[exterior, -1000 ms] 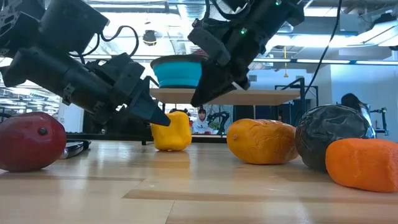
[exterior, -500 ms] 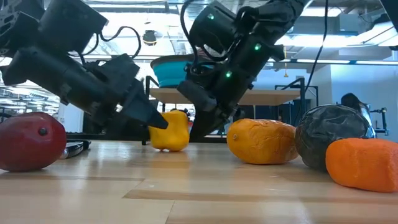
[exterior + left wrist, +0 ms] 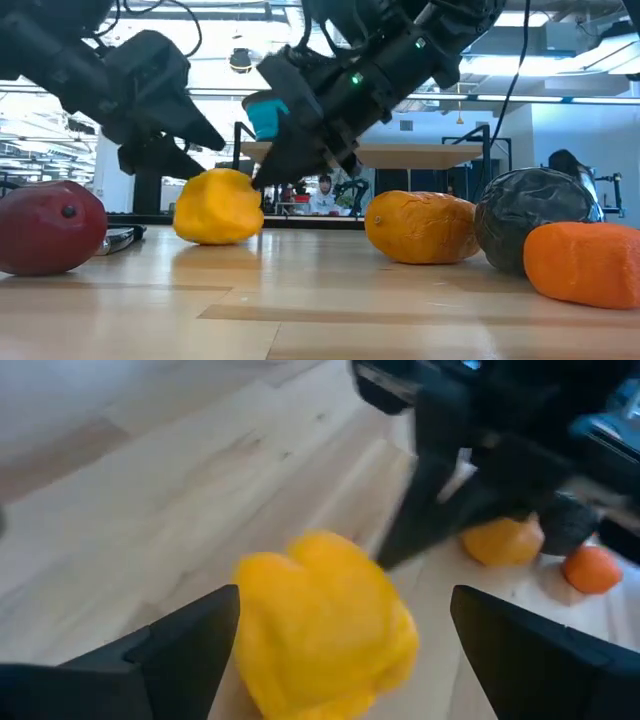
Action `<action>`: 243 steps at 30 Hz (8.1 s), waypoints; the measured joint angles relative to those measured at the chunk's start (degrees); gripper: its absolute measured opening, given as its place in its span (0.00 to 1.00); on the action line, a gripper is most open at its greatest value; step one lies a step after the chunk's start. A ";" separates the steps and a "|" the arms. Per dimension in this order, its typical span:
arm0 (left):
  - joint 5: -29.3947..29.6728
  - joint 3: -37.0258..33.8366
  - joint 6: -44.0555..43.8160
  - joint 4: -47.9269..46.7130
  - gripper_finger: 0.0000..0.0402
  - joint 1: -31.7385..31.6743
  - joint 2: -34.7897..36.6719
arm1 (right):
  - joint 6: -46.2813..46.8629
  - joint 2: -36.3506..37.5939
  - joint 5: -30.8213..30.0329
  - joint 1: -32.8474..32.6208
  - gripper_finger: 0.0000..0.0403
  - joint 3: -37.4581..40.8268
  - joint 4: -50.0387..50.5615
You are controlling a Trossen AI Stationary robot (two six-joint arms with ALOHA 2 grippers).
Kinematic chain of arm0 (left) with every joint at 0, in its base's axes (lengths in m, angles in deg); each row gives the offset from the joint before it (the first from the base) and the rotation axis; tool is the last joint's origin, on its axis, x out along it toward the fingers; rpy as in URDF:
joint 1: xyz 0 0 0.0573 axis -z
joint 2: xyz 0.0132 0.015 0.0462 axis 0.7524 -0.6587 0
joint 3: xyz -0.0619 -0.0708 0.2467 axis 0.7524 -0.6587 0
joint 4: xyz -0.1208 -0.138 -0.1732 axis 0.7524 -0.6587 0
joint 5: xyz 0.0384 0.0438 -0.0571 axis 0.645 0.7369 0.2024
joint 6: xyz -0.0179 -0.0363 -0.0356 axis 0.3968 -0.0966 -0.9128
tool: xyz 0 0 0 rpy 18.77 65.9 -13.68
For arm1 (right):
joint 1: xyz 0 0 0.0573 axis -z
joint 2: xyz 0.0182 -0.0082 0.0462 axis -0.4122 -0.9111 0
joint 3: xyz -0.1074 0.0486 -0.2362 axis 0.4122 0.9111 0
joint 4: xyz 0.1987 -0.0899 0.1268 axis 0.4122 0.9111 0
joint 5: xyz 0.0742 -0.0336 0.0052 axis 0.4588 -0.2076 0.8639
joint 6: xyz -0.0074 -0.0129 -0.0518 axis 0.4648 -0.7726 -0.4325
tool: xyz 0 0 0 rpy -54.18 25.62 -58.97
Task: Pick & Place Fruit
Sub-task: Put the yellow pepper into the blue strainer bowl on the shelf
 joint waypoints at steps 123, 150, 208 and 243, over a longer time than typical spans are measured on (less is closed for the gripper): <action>1.27 17.19 8.92 -0.67 0.91 11.15 -23.22 | -48.67 6.04 15.08 -6.74 0.65 -9.47 26.99; 0.64 12.91 11.70 1.53 0.91 8.37 -23.18 | -59.48 0.87 20.52 0.02 0.88 -9.33 19.11; 20.29 12.97 12.98 -12.98 0.91 12.56 -4.84 | -18.89 22.75 22.09 13.24 0.66 15.84 -42.55; 23.85 12.97 12.92 -11.35 0.91 12.54 -4.86 | -22.00 -4.67 22.10 31.90 0.67 -32.74 -11.46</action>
